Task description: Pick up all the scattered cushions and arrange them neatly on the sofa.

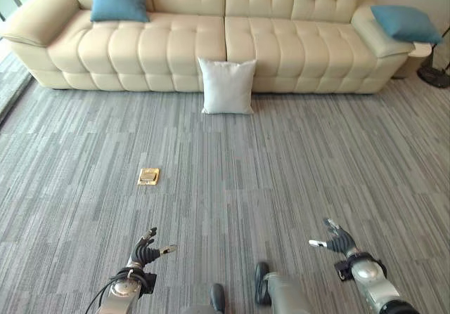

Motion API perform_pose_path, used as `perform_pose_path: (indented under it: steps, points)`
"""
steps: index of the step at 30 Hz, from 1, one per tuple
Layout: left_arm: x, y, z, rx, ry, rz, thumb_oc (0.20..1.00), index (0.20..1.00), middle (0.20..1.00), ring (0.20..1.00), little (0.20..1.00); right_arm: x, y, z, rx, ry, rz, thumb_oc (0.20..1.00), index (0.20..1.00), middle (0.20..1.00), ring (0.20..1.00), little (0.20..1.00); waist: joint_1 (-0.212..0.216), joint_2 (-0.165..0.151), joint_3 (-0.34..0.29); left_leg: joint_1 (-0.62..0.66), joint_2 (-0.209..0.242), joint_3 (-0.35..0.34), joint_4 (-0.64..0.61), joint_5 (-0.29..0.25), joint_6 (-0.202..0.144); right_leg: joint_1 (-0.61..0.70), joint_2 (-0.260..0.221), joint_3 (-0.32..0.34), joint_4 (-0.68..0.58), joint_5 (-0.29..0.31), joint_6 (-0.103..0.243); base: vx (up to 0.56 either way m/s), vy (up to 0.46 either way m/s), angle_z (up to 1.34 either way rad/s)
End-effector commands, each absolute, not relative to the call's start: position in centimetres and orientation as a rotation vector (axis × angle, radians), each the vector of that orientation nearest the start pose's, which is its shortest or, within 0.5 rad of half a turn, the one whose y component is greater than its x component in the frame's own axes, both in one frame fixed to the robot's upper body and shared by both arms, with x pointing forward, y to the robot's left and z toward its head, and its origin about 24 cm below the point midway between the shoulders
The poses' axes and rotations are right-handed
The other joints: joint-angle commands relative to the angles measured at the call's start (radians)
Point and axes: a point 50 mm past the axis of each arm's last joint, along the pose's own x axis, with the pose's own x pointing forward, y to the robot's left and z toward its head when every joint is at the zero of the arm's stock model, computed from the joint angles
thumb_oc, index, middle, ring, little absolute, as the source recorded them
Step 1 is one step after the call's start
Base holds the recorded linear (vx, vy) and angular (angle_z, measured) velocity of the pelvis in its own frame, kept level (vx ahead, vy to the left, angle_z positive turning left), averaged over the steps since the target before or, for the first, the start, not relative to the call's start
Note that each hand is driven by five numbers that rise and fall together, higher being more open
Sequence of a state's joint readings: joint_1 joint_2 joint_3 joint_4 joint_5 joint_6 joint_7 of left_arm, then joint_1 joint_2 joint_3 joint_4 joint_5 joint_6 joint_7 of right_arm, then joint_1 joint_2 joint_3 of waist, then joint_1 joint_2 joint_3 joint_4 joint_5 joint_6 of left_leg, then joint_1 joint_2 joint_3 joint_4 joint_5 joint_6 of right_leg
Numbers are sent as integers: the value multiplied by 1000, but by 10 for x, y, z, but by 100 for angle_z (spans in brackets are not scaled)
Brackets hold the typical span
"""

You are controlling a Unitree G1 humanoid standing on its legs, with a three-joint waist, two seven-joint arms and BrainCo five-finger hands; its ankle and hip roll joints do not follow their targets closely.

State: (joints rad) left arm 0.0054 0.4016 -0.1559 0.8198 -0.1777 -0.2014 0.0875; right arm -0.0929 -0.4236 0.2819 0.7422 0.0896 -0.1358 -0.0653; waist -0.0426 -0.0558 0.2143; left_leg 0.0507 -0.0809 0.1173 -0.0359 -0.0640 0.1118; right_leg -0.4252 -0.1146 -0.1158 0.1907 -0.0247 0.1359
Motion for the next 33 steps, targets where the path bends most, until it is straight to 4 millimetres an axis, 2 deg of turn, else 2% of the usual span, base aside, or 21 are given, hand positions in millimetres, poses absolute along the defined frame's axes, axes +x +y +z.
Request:
perform_pose_path:
  steps: [1, 3, 5, 7, 9, 10, 11, 14, 15, 16, 17, 18, 20, 23, 25, 28, 29, 30, 31, 32, 33]
  points:
    - [186, 271, -83, 308, 564, 174, 1000, 1000, 1000, 1000, 1000, 228, -250, -65, -471, 512, -5, 1000, 1000, 1000, 1000, 1000, -22, 14, -11, 101, 5, -59, 114, -173, -92, 106, -3, -96, -118, 89, 33, 459, -119, 37]
    - [186, 267, -84, 304, 563, 164, 1000, 1000, 1000, 1000, 1000, 226, -253, -64, -482, 514, -3, 1000, 1000, 1000, 1000, 1000, -33, 20, -9, 130, 6, -72, 116, -181, -104, 82, -15, -124, -106, 101, 31, 485, -171, 59]
    - [180, 262, -88, 305, 579, 131, 1000, 1000, 1000, 1000, 1000, 221, -258, -63, -487, 513, -5, 1000, 1000, 1000, 1000, 1000, -40, 28, -24, 170, 8, -97, 145, -187, -128, 109, -17, -125, -82, 112, 4, 535, -244, 66]
    - [174, 257, -94, 293, 603, 125, 1000, 1000, 1000, 1000, 1000, 219, -262, -63, -490, 514, -15, 1000, 1000, 1000, 1000, 1000, -41, 52, -34, 156, 36, -101, 217, -89, -190, 130, 5, -133, -68, 107, -16, 380, -230, 56]
    - [172, 253, -95, 283, 607, 109, 1000, 1000, 1000, 1000, 1000, 217, -263, -62, -491, 506, -16, 1000, 1000, 1000, 1000, 1000, -43, 56, -38, 105, 66, -84, 324, 9, -232, 163, 15, -139, -80, 88, -43, 290, -219, 34]
    - [172, 252, -95, 279, 606, 103, 1000, 1000, 1000, 1000, 1000, 217, -265, -59, -488, 497, -22, 1000, 1000, 1000, 1000, 1000, -44, 57, -40, 75, 84, -65, 388, 64, -253, 189, 28, -142, -89, 70, -61, 404, -318, -2]
    - [176, 249, -94, 273, 595, 94, 1000, 1000, 1000, 1000, 1000, 215, -267, -62, -471, 510, -46, 1000, 1000, 1000, 1000, 1000, -40, 50, -36, 19, 127, -5, 466, 98, -254, 237, 39, -145, -109, 32, -83, 402, -304, -12]
    - [182, 243, -92, 279, 579, 63, 1000, 1000, 1000, 1000, 1000, 214, -269, -63, -461, 515, -67, 1000, 1000, 1000, 1000, 1000, -22, 30, -18, -91, 151, 77, 463, 22, -208, 312, 36, -145, -137, -5, -89, 318, -174, 4]
    - [182, 243, -92, 279, 579, 63, 1000, 1000, 1000, 1000, 1000, 214, -269, -63, -460, 515, -67, 1000, 1000, 1000, 1000, 1000, -21, 31, -18, -90, 152, 78, 465, 21, -208, 312, 37, -145, -136, -6, -89, 451, -126, -24]
    - [184, 241, -88, 289, 561, 39, 1000, 1000, 1000, 1000, 1000, 210, -268, -64, -462, 521, -61, 1000, 1000, 1000, 1000, 1000, -5, 8, -15, -190, 157, 118, 355, -21, -182, 373, 35, -132, -154, -40, -82, 557, -121, -25]
    - [182, 243, -89, 291, 566, 41, 1000, 1000, 1000, 1000, 1000, 209, -267, -67, -458, 532, -63, 1000, 1000, 1000, 1000, 1000, 10, 4, -11, -231, 154, 120, 264, 19, -185, 411, 51, -118, -165, -57, -78, 818, -130, -16]
    - [177, 245, -91, 281, 582, 53, 1000, 1000, 1000, 1000, 1000, 207, -266, -68, -455, 532, -66, 1000, 1000, 1000, 1000, 1000, 31, 9, -9, -281, 152, 101, 175, 103, -199, 461, 81, -93, -176, -81, -79, 596, -27, 10]
    - [172, 246, -95, 263, 606, 73, 1000, 1000, 1000, 1000, 1000, 204, -265, -71, -447, 543, -73, 1000, 1000, 1000, 1000, 1000, 46, 12, -13, -319, 162, 93, 85, 158, -205, 514, 100, -54, -171, -112, -75, 614, 66, -31]
    - [163, 249, -100, 247, 636, 102, 1000, 1000, 1000, 1000, 1000, 202, -261, -74, -448, 556, -52, 1000, 1000, 1000, 1000, 1000, 67, 8, -39, -320, 148, 77, 125, 152, -185, 578, 91, 2, -144, -141, -62, 629, 217, -86]
    - [159, 253, -101, 253, 651, 109, 1000, 1000, 1000, 1000, 1000, 205, -252, -76, -469, 556, 1, 1000, 1000, 1000, 1000, 1000, 83, -12, -60, -299, 117, 89, 175, 97, -153, 574, 39, 21, -90, -113, -24, 576, 294, -85]
    - [164, 257, -98, 275, 640, 114, 1000, 1000, 1000, 1000, 1000, 216, -244, -68, -468, 503, 31, 1000, 1000, 1000, 1000, 1000, 74, -19, -55, -253, 84, 101, 187, 40, -106, 476, 4, 59, 124, 25, 35, 253, 175, -54]
    - [164, 257, -98, 275, 640, 114, 1000, 1000, 1000, 1000, 1000, 216, -244, -67, -468, 503, 31, 1000, 1000, 1000, 1000, 1000, 76, -17, -57, -255, 86, 102, 186, 42, -107, 473, 7, 60, 122, 28, 34, 276, 174, -10]
    - [168, 260, -97, 290, 638, 125, 1000, 1000, 1000, 1000, 1000, 224, -234, -62, -452, 462, 54, 1000, 1000, 1000, 1000, 1000, 58, -1, -40, -187, 74, 100, 172, 6, -86, 379, -11, 48, 223, 67, 35, 294, 156, 8]
    - [170, 260, -96, 298, 632, 130, 1000, 1000, 1000, 1000, 1000, 226, -232, -61, -454, 455, 61, 1000, 1000, 1000, 1000, 1000, 48, 8, -35, -157, 71, 94, 158, -5, -84, 334, -22, 20, 221, 67, 23, 524, 169, 2]
    - [173, 259, -94, 301, 621, 118, 1000, 1000, 1000, 1000, 1000, 227, -229, -61, -457, 453, 73, 1000, 1000, 1000, 1000, 1000, 34, 25, -33, -116, 72, 83, 142, -20, -89, 284, -37, -42, 138, 32, 3, 341, 45, -6]
    - [173, 259, -94, 301, 622, 118, 1000, 1000, 1000, 1000, 1000, 227, -229, -61, -458, 453, 73, 1000, 1000, 1000, 1000, 1000, 30, 26, -30, -113, 72, 79, 142, -22, -89, 290, -38, -47, 138, 29, 3, 306, 1, 7]
